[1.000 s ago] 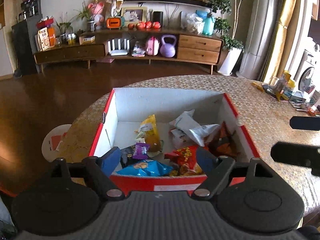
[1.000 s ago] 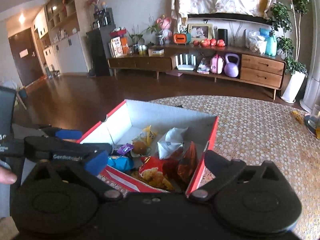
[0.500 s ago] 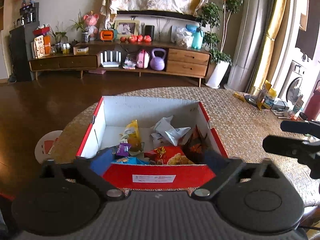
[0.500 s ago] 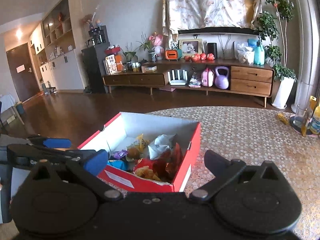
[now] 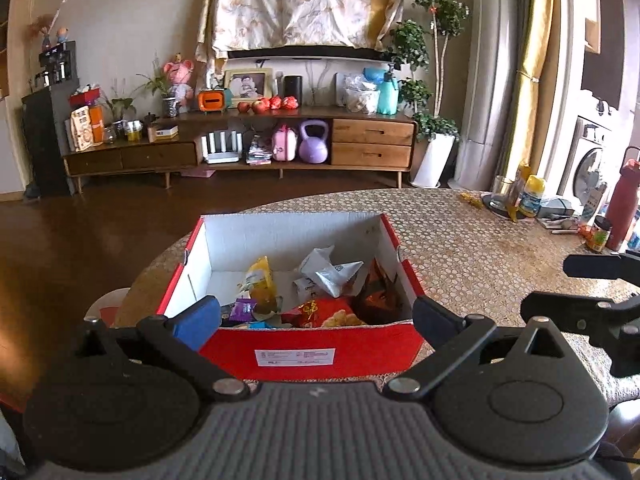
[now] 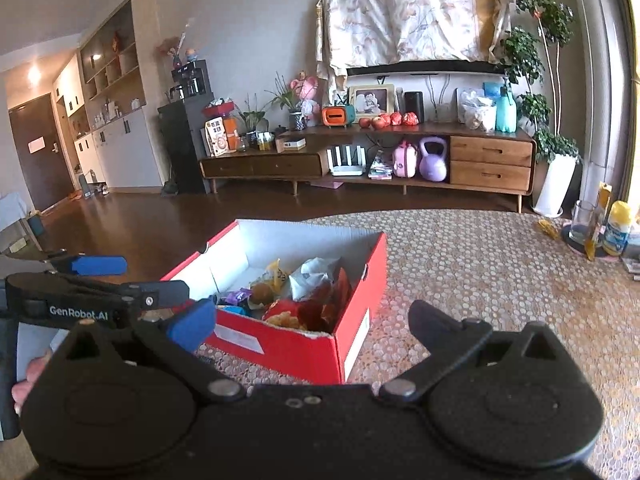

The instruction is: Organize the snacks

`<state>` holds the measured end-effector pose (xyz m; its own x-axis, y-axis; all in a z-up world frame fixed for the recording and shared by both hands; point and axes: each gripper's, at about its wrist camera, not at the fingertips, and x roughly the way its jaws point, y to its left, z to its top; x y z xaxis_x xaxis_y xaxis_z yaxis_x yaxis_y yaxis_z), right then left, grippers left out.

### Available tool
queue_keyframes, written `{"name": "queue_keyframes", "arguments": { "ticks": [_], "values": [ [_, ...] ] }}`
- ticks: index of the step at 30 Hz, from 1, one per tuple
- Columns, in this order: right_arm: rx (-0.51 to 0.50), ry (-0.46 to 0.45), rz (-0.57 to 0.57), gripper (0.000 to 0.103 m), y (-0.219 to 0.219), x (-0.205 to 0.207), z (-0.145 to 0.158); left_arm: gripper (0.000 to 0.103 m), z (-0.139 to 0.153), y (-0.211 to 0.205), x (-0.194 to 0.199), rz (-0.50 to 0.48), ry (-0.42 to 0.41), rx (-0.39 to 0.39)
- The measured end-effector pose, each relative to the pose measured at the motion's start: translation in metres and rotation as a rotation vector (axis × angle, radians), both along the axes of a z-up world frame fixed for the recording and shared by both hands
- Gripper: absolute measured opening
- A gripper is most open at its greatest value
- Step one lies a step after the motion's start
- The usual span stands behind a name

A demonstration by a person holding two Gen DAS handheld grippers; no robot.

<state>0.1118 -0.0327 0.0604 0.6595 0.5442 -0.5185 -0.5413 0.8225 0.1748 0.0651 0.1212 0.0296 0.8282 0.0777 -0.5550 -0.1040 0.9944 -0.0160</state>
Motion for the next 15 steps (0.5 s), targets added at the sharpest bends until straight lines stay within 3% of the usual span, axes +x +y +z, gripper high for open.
{"name": "queue_keyframes", "arguments": {
  "ticks": [15],
  "values": [
    [-0.007, 0.022, -0.028, 0.103, -0.007, -0.007, -0.012, 0.103, -0.003, -0.002, -0.002, 0.006, 0.025, -0.052]
  ]
}}
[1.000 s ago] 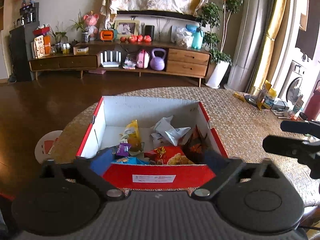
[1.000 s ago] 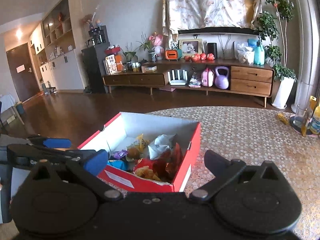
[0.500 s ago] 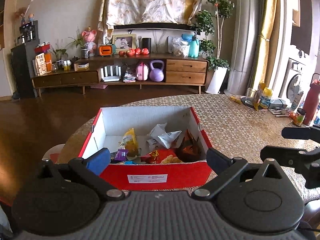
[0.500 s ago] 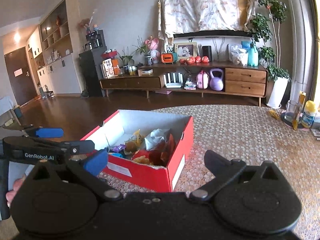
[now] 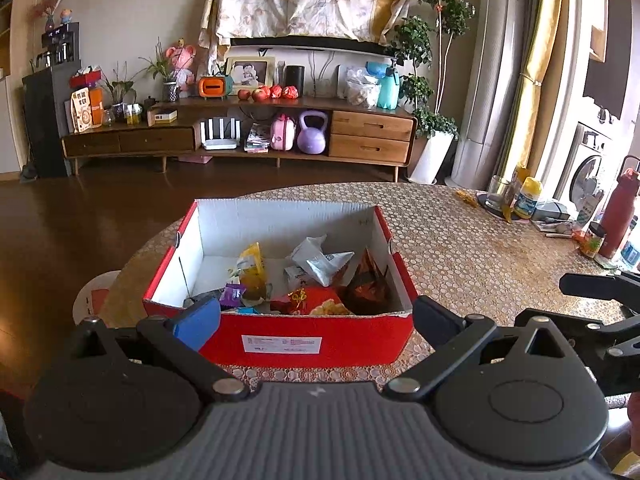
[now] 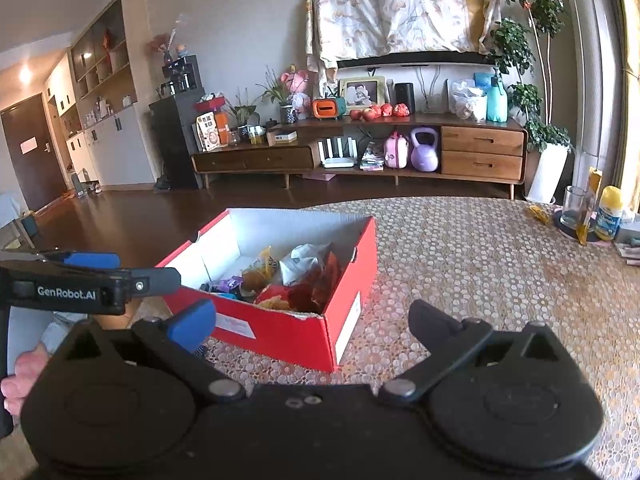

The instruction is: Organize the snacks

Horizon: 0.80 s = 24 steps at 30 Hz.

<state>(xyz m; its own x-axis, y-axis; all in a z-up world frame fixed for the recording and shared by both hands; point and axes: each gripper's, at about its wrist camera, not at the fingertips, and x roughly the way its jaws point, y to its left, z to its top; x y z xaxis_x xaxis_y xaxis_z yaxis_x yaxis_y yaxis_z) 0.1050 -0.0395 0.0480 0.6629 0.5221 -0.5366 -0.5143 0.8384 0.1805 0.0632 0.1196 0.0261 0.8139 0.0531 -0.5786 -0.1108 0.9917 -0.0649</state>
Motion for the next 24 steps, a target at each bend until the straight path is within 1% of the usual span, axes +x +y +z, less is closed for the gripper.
{"name": "queue_keyframes", "arguments": {
  "ticks": [17, 24],
  "values": [
    [0.004, 0.004, 0.005, 0.103, 0.0009, -0.0063, 0.0001, 0.103, -0.0032, -0.0019, 0.0001, 0.005, 0.011, 0.005],
    [0.005, -0.007, -0.021, 0.103, 0.0, -0.0029, 0.0053, 0.103, 0.0042, -0.0042, -0.0066, -0.008, -0.007, 0.001]
  ]
}}
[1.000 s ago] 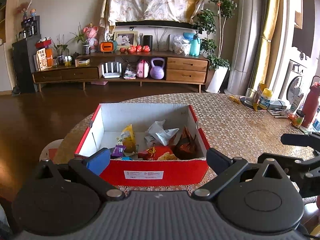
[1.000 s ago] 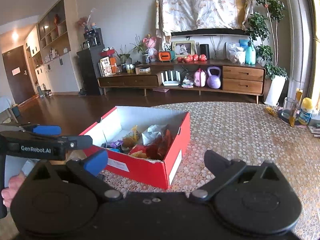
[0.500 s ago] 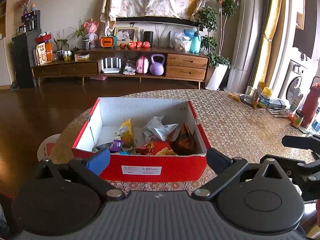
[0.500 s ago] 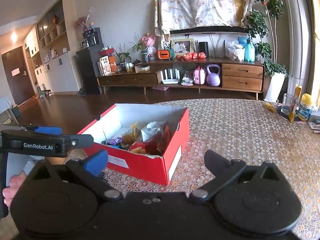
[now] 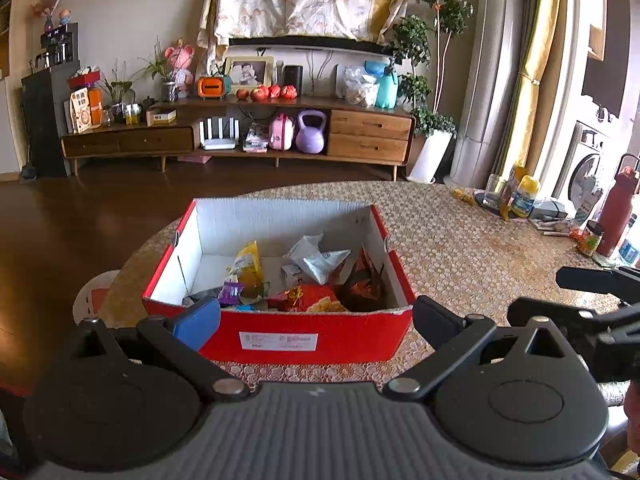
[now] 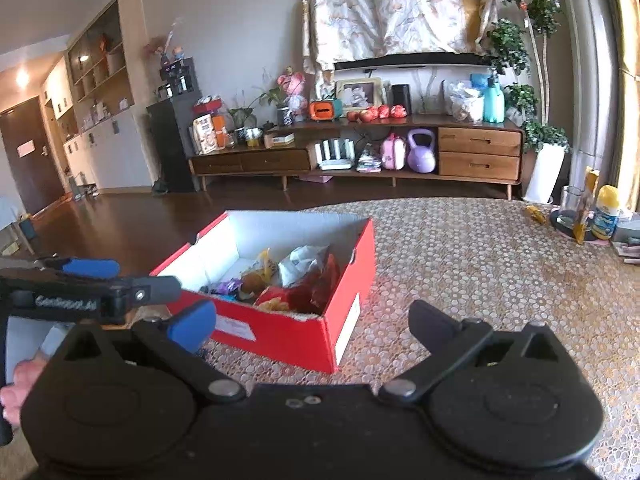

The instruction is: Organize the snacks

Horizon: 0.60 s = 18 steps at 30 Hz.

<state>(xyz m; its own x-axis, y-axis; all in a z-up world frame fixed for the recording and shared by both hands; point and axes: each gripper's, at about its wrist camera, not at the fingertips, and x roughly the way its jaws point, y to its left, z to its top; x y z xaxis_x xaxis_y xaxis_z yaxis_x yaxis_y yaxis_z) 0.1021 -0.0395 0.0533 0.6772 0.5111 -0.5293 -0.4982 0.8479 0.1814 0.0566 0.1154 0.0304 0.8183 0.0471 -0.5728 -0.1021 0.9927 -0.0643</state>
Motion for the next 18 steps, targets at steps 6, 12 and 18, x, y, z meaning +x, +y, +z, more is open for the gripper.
{"name": "queue_keyframes", "arguments": {
  "ticks": [6, 12, 18],
  "values": [
    [0.009, -0.005, -0.017, 0.103, -0.001, 0.004, 0.007, 0.103, 0.012, -0.002, -0.004, -0.004, -0.021, -0.001],
    [-0.033, 0.012, -0.03, 0.103, 0.004, 0.006, 0.008, 0.103, 0.012, 0.0, 0.001, -0.003, -0.015, -0.011],
    [-0.057, 0.058, -0.059, 0.103, 0.005, 0.012, 0.002, 0.103, 0.008, -0.002, 0.006, -0.001, 0.015, -0.025]
  ]
}}
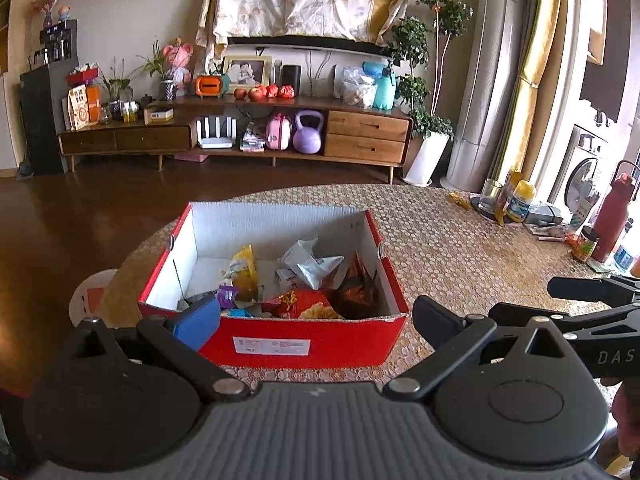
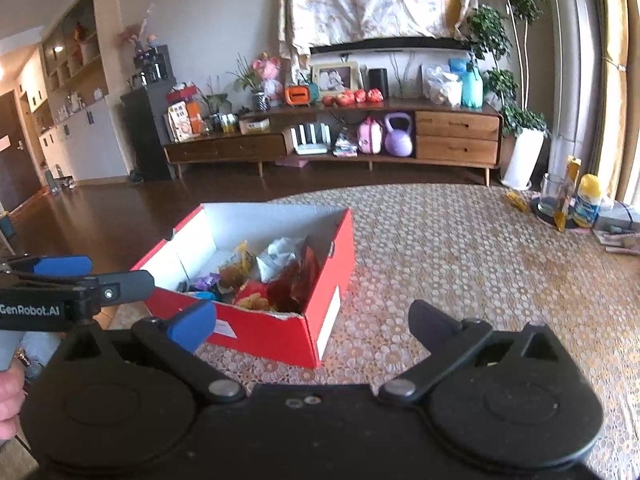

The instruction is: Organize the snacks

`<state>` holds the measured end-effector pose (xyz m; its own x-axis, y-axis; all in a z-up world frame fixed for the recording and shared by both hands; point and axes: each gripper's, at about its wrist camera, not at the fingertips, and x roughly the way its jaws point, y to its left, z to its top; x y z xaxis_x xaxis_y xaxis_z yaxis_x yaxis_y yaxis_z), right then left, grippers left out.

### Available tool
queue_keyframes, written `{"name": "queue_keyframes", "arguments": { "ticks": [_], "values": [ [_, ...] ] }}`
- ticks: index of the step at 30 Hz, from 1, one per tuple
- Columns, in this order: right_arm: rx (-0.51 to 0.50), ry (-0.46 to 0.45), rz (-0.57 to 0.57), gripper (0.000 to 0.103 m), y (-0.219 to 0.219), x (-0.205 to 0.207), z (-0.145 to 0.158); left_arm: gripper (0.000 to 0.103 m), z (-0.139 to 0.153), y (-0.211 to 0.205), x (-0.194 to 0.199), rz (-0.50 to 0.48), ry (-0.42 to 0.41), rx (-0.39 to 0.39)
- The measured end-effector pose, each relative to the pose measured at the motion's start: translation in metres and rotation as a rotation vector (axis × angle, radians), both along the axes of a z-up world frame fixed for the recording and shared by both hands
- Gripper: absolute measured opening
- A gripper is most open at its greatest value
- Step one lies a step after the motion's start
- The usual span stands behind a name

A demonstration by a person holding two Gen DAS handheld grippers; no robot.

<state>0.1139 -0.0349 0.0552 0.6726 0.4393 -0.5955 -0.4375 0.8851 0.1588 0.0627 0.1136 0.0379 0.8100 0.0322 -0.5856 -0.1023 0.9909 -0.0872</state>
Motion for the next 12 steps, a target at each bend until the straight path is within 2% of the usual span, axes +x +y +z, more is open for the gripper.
{"name": "queue_keyframes", "arguments": {
  "ticks": [12],
  "values": [
    [-0.003, 0.024, -0.044, 0.103, -0.013, 0.008, -0.01, 0.103, -0.006, -0.007, 0.003, 0.035, 0.015, -0.019]
  ]
}}
